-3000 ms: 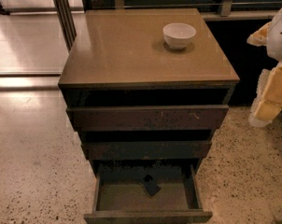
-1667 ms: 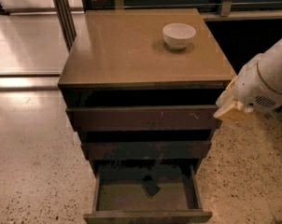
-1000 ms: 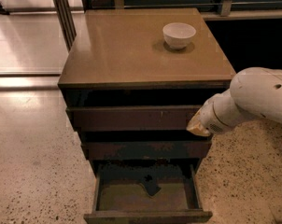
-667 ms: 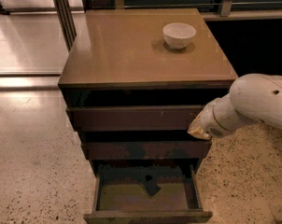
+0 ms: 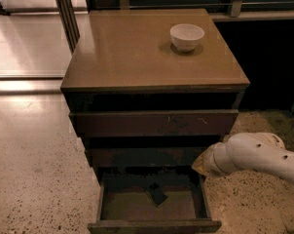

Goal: Pick sponge from bottom drawer and place on counter

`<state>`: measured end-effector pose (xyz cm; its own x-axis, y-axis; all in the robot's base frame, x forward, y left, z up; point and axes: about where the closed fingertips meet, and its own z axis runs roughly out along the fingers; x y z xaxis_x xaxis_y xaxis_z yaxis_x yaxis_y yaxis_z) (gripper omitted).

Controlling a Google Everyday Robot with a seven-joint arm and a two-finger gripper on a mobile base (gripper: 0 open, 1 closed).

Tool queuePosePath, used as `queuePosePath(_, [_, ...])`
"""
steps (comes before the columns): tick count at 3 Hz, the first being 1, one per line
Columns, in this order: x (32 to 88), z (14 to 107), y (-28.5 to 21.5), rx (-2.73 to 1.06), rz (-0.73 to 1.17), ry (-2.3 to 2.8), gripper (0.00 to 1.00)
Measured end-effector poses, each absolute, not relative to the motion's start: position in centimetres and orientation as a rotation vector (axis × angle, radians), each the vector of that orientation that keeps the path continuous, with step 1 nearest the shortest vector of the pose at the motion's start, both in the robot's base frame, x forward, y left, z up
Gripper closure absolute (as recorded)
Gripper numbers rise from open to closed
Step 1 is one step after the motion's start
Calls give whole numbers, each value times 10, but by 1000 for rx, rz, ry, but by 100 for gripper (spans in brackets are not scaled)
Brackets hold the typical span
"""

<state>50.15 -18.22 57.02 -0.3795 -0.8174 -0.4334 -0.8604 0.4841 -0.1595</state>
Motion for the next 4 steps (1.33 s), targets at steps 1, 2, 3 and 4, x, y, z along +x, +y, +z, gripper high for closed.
queuePosePath(1, [534,512,-177,-1260,187,2225,100])
queuePosePath(2, [566,454,-170,-1182,278,2219,100])
queuePosePath(3, [559,414,-164,-1157,344,2253,100])
queuePosePath(4, [559,414,-163,-1158,345,2254,100])
